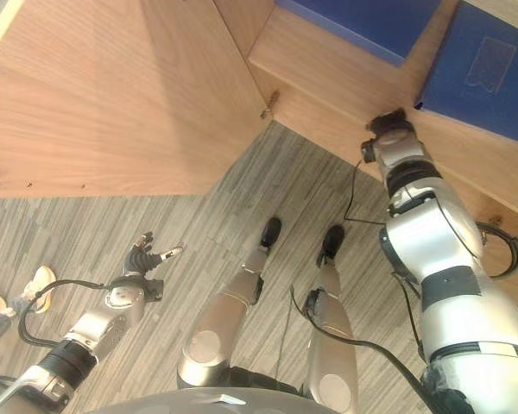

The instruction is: Put the empty folder in the office cabinet

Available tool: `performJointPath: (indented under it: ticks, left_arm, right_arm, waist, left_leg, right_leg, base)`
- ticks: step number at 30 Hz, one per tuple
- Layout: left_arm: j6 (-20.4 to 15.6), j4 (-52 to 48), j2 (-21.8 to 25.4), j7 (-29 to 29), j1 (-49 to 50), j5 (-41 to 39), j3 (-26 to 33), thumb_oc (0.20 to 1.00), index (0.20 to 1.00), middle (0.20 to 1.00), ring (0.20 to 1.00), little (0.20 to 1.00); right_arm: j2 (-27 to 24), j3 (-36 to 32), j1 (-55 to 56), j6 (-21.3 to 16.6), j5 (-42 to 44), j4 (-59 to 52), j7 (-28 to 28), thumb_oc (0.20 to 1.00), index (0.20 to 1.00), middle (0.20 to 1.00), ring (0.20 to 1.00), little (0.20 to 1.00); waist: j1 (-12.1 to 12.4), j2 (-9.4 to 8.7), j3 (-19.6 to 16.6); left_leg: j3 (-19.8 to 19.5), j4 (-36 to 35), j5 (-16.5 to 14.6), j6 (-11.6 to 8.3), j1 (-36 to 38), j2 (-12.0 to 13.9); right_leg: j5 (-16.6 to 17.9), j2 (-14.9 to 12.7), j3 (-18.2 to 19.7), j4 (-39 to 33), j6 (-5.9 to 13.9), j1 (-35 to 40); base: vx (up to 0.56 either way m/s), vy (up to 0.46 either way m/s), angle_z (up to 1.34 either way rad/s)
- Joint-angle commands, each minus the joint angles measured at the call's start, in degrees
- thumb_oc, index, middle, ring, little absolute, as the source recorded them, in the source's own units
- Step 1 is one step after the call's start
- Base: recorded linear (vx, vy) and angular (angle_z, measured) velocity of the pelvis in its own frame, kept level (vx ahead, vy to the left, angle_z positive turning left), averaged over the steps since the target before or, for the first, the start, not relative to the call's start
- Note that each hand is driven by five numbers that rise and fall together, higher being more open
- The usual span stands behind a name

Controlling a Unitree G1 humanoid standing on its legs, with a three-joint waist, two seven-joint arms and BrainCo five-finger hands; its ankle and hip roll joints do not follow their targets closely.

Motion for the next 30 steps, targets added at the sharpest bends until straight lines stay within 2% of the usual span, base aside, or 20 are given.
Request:
performJointPath:
  ticks: [1, 2, 3, 5, 9, 11, 13, 14, 15, 16, 17, 18, 19, 20, 21, 22, 23, 25, 27, 30]
  left_arm:
    - [-1.0, -1.4, 1.9, 0.6, 3.3, 1.4, -0.6, 1.000, 1.000, 1.000, 1.000, 1.000]
    - [-1.0, -1.4, 1.9, 0.6, 3.3, 1.4, -0.6, 1.000, 1.000, 1.000, 1.000, 1.000]
    - [-1.1, -1.5, 1.8, 0.7, 3.5, 1.3, -0.6, 1.000, 1.000, 1.000, 1.000, 1.000]
    - [-1.1, -1.6, 1.8, 1.5, 3.5, 0.3, -0.9, 1.000, 1.000, 1.000, 1.000, 1.000]
    - [-1.4, -1.1, 1.6, 2.0, 3.2, -0.5, -1.4, 1.000, 1.000, 1.000, 1.000, 1.000]
    - [-1.1, -1.6, 1.7, 2.8, 2.6, -1.7, -1.9, 1.000, 1.000, 1.000, 1.000, 1.000]
    - [-0.8, -1.6, 1.3, 3.0, 2.2, -1.7, -1.9, 1.000, 1.000, 1.000, 1.000, 1.000]
    - [-0.4, -1.7, 1.4, 3.2, 1.6, -1.9, -2.2, 1.000, 1.000, 1.000, 1.000, 1.000]
    - [-0.4, -1.7, 1.4, 3.2, 1.6, -1.9, -2.2, 1.000, 1.000, 1.000, 1.000, 1.000]
    - [-0.2, -1.8, 1.5, 3.3, 1.2, -2.1, -2.4, 1.000, 1.000, 1.000, 1.000, 1.000]
    - [0.1, -1.9, 1.9, 3.3, 0.7, -2.3, -2.6, 1.000, 1.000, 1.000, 1.000, 1.000]
    - [0.1, -1.9, 1.9, 3.3, 0.7, -2.3, -2.6, 1.000, 1.000, 1.000, 1.000, 1.000]
    - [0.6, -2.4, 2.0, 3.3, 0.6, -2.3, -2.5, 1.000, 1.000, 1.000, 1.000, 1.000]
    - [0.6, -2.4, 2.0, 3.3, 0.6, -2.3, -2.5, 1.000, 1.000, 1.000, 1.000, 1.000]
    - [1.8, -3.3, 2.7, 3.6, 0.1, -2.7, -2.4, 1.000, 1.000, 1.000, 1.000, 1.000]
    - [2.0, -3.3, 2.8, 3.3, 0.1, -2.6, -2.0, 1.000, 1.000, 1.000, 1.000, 1.000]
    - [2.0, -3.3, 2.8, 3.3, 0.1, -2.6, -2.0, 1.000, 1.000, 1.000, 1.000, 1.000]
    - [2.1, -3.6, 2.9, 3.2, 0.3, -2.4, -1.7, 1.000, 1.000, 1.000, 1.000, 1.000]
    - [1.7, -3.3, 2.9, 2.8, 0.7, -2.1, -1.2, 1.000, 1.000, 1.000, 1.000, 1.000]
    - [1.2, -4.1, 3.5, 1.8, 1.8, -1.6, -0.5, 1.000, 1.000, 1.000, 1.000, 1.000]
  right_arm:
    - [-5.6, 2.1, -3.3, 0.5, 4.6, 2.2, -9.7, 0.307, 0.307, 0.307, 0.307, 0.307]
    - [-5.6, 2.1, -3.3, 0.5, 4.6, 2.2, -9.7, 0.307, 0.307, 0.307, 0.307, 0.307]
    - [-6.8, 1.4, -3.1, 0.4, 6.0, 2.4, -12.4, 1.000, 1.000, 1.000, 1.000, 1.000]
    - [-9.0, -0.6, -2.8, 0.6, 7.1, 2.6, -16.0, 1.000, 1.000, 1.000, 1.000, 1.000]
    - [-10.4, -1.7, -2.5, 0.6, 9.4, 2.5, -19.0, 1.000, 1.000, 1.000, 1.000, 1.000]
    - [-11.1, -2.9, -2.2, 5.9, 13.3, 2.7, -19.9, 1.000, 1.000, 1.000, 1.000, 1.000]
    - [-11.1, -3.1, -1.4, 9.1, 14.7, 3.5, -19.4, 1.000, 1.000, 1.000, 1.000, 1.000]
    - [-10.6, -3.0, -1.2, 9.6, 14.4, 4.3, -16.1, 1.000, 1.000, 1.000, 1.000, 1.000]
    - [-10.6, -3.0, -1.2, 9.6, 14.4, 4.3, -16.1, 1.000, 1.000, 1.000, 1.000, 1.000]
    - [-10.3, -2.8, -1.3, 10.1, 14.6, 4.6, -13.8, 1.000, 1.000, 1.000, 1.000, 1.000]
    - [-9.6, -2.2, -1.7, 12.8, 15.6, 5.1, -10.3, 1.000, 1.000, 1.000, 1.000, 1.000]
    - [-9.6, -2.2, -1.7, 12.8, 15.6, 5.1, -10.3, 1.000, 1.000, 1.000, 1.000, 1.000]
    - [-9.2, -1.7, -1.6, 14.0, 16.8, 5.4, -7.9, 1.000, 1.000, 1.000, 1.000, 1.000]
    - [-9.2, -1.7, -1.6, 14.0, 16.8, 5.4, -7.9, 1.000, 1.000, 1.000, 1.000, 1.000]
    - [-8.0, -1.0, -1.9, 15.0, 15.1, 6.0, -2.9, 1.000, 1.000, 1.000, 1.000, 1.000]
    - [-7.5, -0.4, -1.9, 15.0, 13.6, 6.0, -0.4, 1.000, 1.000, 1.000, 1.000, 1.000]
    - [-7.5, -0.4, -1.9, 15.0, 13.6, 6.0, -0.4, 1.000, 1.000, 1.000, 1.000, 1.000]
    - [-7.0, 0.2, -2.2, 14.6, 12.4, 5.7, 1.5, 1.000, 1.000, 1.000, 1.000, 1.000]
    - [-5.9, 1.4, -3.0, 11.4, 6.2, 4.9, 6.8, 1.000, 1.000, 1.000, 1.000, 1.000]
    - [-3.8, 4.2, -3.5, 6.7, 0.7, 2.6, 11.2, 1.000, 1.000, 1.000, 1.000, 1.000]
  waist:
    - [-1.7, 1.97, -1.1]
    - [-1.7, 1.97, -1.1]
    - [-1.9, 1.97, -1.1]
    - [-2.7, 1.91, -1.1]
    - [-3.3, 2.10, -1.1]
    - [-3.9, 2.17, -1.1]
    - [-4.0, 2.34, -1.1]
    - [-3.9, 2.38, -1.1]
    - [-3.9, 2.38, -1.1]
    - [-3.8, 2.37, -1.1]
    - [-3.5, 2.41, -1.1]
    - [-3.5, 2.41, -1.1]
    - [-3.4, 2.44, -1.1]
    - [-3.4, 2.44, -1.1]
    - [-3.1, 2.39, -1.1]
    - [-2.8, 2.40, -1.1]
    - [-2.8, 2.40, -1.1]
    - [-2.6, 2.38, -1.1]
    - [-2.2, 2.27, -1.1]
    - [-1.6, 2.29, -1.1]
  left_leg:
    - [-0.8, 3.0, -6.1, -3.07, 0.9, 3.0]
    - [-0.8, 3.0, -6.1, -3.07, 0.9, 3.0]
    - [-0.7, 3.1, -6.3, -3.00, 1.0, 2.9]
    - [-0.4, 3.2, -6.6, -2.94, 1.2, 2.8]
    - [0.0, 3.4, -6.9, -2.85, 1.5, 2.7]
    - [0.3, 3.9, -7.3, -2.84, 1.6, 2.6]
    - [0.6, 4.0, -7.3, -2.79, 1.4, 2.6]
    - [0.5, 4.1, -7.3, -2.72, 1.4, 2.5]
    - [0.5, 4.1, -7.3, -2.72, 1.4, 2.5]
    - [0.5, 4.2, -7.3, -2.72, 1.3, 2.4]
    - [0.5, 4.4, -7.3, -2.78, 1.2, 2.4]
    - [0.5, 4.4, -7.3, -2.78, 1.2, 2.4]
    - [0.5, 4.5, -7.3, -2.82, 1.1, 2.4]
    - [0.5, 4.5, -7.3, -2.82, 1.1, 2.4]
    - [0.4, 4.9, -7.3, -2.89, 0.7, 2.4]
    - [0.5, 4.9, -7.2, -2.94, 0.6, 2.5]
    - [0.5, 4.9, -7.2, -2.94, 0.6, 2.5]
    - [0.4, 5.0, -7.1, -2.96, 0.4, 2.5]
    - [0.4, 5.0, -6.9, -3.07, 0.0, 2.6]
    - [0.4, 4.6, -6.7, -3.20, -0.1, 3.0]
  right_leg:
    - [-8.7, -2.4, -0.1, -0.3, 4.76, 3.7]
    - [-8.7, -2.4, -0.1, -0.3, 4.76, 3.7]
    - [-8.7, -2.3, 0.1, -0.3, 4.78, 3.8]
    - [-8.7, -2.0, 0.7, -0.3, 4.89, 3.7]
    - [-9.0, -1.9, 1.3, -0.3, 4.97, 3.8]
    - [-9.1, -1.9, 1.7, -0.3, 5.03, 3.8]
    - [-9.1, -1.9, 1.8, -0.3, 5.00, 3.7]
    - [-9.2, -2.0, 1.8, -0.3, 5.03, 3.7]
    - [-9.2, -2.0, 1.8, -0.3, 5.03, 3.7]
    - [-9.2, -2.0, 1.7, -0.3, 5.07, 3.7]
    - [-9.2, -2.2, 1.4, -0.3, 5.13, 3.7]
    - [-9.2, -2.2, 1.4, -0.3, 5.13, 3.7]
    - [-9.2, -2.3, 1.2, -0.3, 5.19, 3.7]
    - [-9.2, -2.3, 1.2, -0.3, 5.19, 3.7]
    - [-9.1, -2.4, 0.8, -0.3, 5.20, 3.7]
    - [-9.1, -2.5, 0.6, -0.3, 5.19, 3.7]
    - [-9.1, -2.5, 0.6, -0.3, 5.19, 3.7]
    - [-9.1, -2.5, 0.5, -0.3, 5.18, 3.6]
    - [-9.0, -2.6, 0.2, -0.3, 5.20, 3.5]
    - [-8.7, -2.6, -0.2, -0.3, 5.21, 3.6]
  base:
    - [0.01, 0.033, 0.00]
    - [0.00, 0.000, 0.00]
    - [0.00, 0.000, 0.00]
    - [0.02, 0.054, -0.03]
    - [0.02, 0.042, -0.14]
    - [0.02, 0.045, -0.11]
    - [0.01, 0.018, -0.11]
    - [0.01, 0.002, -0.07]
    - [0.01, -0.013, -0.05]
    - [0.01, -0.020, -0.04]
    - [0.01, -0.020, -0.04]
    - [0.00, 0.000, 0.00]
    - [0.00, 0.000, 0.00]
    - [0.01, -0.033, 0.05]
    - [0.01, -0.038, 0.09]
    - [0.01, -0.038, 0.09]
    - [0.01, -0.019, 0.13]
    - [0.01, -0.010, 0.08]
    - [0.00, 0.000, 0.00]
    - [0.00, 0.000, 0.00]
